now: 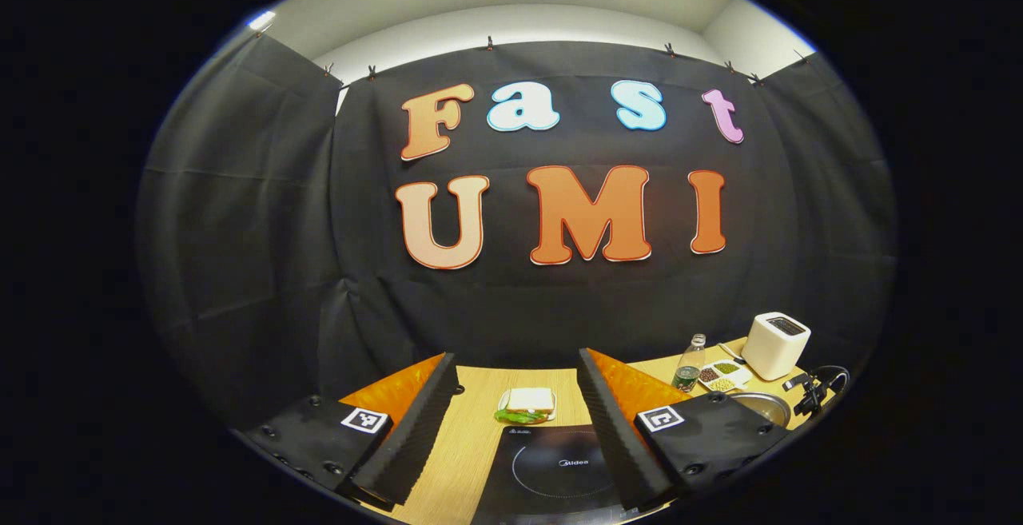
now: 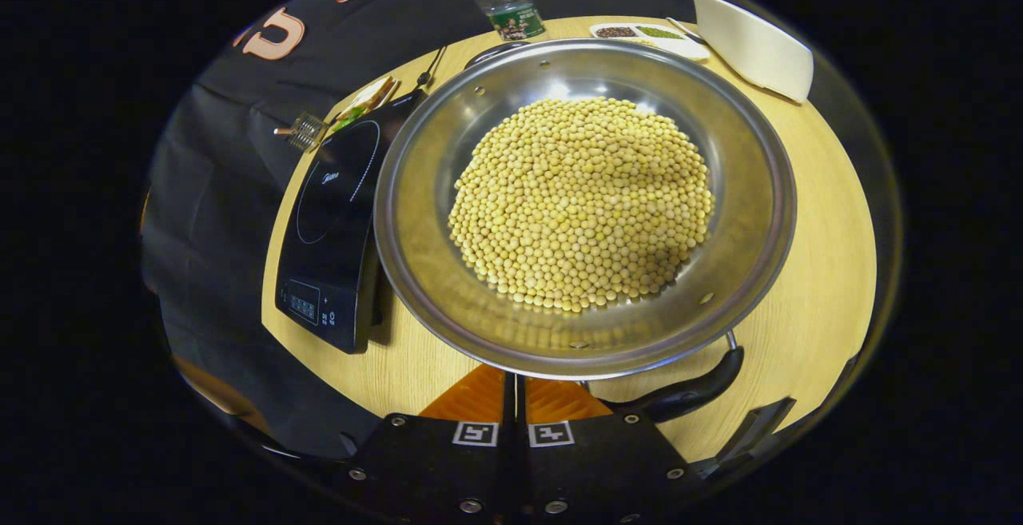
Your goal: First push the handle of the pot to place it horizontally, then grasp the pot with both hands and set it on the induction cooktop.
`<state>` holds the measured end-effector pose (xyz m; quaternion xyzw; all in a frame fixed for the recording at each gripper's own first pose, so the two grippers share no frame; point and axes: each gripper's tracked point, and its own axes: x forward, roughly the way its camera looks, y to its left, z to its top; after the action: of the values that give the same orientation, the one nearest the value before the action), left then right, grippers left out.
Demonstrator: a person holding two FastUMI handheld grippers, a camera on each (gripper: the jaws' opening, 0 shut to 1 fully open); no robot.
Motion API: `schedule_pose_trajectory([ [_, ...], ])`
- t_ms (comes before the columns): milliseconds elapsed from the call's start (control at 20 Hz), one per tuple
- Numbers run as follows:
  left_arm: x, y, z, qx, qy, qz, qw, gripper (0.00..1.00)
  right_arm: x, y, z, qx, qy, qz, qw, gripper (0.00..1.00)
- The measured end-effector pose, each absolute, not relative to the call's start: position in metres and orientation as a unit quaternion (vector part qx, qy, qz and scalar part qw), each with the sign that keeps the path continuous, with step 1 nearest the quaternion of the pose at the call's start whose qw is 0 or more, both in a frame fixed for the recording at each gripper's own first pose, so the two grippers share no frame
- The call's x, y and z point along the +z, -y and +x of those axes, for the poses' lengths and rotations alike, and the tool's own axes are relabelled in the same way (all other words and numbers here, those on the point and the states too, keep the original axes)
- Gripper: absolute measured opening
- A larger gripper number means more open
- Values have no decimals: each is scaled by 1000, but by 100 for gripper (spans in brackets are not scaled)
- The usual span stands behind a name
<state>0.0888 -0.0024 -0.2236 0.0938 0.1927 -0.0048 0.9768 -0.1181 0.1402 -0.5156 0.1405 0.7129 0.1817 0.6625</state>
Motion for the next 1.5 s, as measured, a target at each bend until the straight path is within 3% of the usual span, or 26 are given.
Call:
schedule_pose_trajectory([
  [1500,-223,-4,94,-1,-185,84,979,99,-544,-15,-59,15,-702,179,690,0],
])
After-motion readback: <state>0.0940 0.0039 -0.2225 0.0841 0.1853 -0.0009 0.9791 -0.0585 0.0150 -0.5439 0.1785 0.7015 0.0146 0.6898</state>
